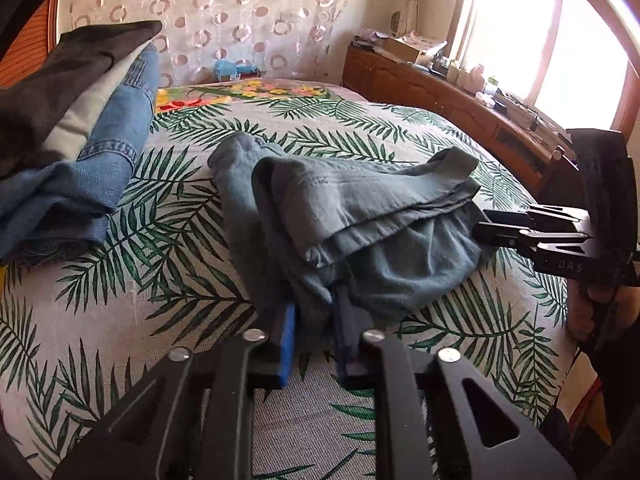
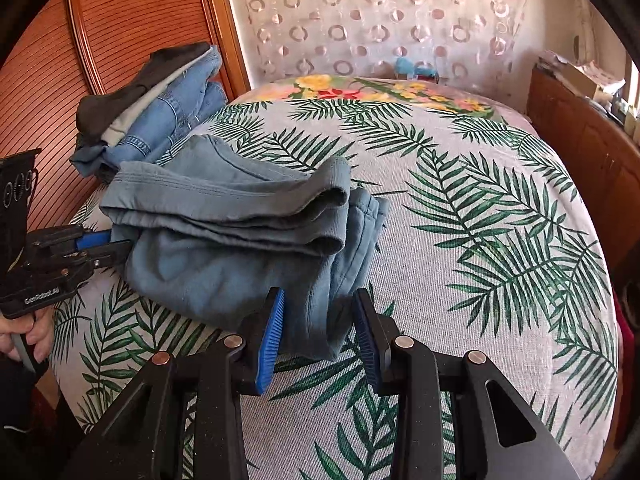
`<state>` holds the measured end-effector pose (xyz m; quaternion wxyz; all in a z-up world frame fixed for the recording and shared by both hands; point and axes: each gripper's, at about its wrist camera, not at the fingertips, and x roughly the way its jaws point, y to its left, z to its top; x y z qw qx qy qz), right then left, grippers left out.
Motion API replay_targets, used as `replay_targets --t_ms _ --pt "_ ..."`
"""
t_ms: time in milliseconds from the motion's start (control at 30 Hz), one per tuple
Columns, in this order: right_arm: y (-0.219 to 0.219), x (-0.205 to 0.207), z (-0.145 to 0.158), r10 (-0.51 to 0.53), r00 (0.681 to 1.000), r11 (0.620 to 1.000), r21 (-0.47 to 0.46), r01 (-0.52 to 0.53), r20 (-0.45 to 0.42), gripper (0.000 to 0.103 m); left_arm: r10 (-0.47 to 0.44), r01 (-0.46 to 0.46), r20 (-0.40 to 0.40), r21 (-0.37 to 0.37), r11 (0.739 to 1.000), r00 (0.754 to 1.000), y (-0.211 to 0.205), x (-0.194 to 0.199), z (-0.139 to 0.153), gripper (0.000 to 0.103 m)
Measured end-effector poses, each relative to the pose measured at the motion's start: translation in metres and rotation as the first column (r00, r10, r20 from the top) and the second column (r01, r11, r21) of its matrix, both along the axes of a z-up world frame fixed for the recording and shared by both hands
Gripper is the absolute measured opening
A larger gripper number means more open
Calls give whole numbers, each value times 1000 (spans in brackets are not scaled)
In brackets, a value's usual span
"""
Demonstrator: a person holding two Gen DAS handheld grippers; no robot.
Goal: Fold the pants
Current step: 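Move both grippers to the folded edge of the shorts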
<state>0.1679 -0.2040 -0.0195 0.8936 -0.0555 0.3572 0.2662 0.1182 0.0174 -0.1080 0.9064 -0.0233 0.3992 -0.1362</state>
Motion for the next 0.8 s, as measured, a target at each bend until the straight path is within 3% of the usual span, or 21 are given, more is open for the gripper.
replay_targets --t_ms 67,100,133,433,800 --pt "1 1 -1 3 1000 1000 0 -3 3 35 1 -1 8 22 1000 1000 -3 -3 2 11" --pt "2 1 -1 7 1000 1000 -1 -7 8 19 -1 1 10 26 1000 1000 -4 -5 3 10" --pt "5 1 -2 21 1000 1000 -2 -21 8 13 -3 3 17 25 1000 1000 -4 -8 5 9" --pt "-13 -36 5 62 998 998 28 -63 30 11 -37 38 61 -2 999 997 -6 -54 24 8" --pt "-38 -86 7 76 996 996 39 -77 41 11 -55 55 38 -7 998 998 -15 -84 16 8"
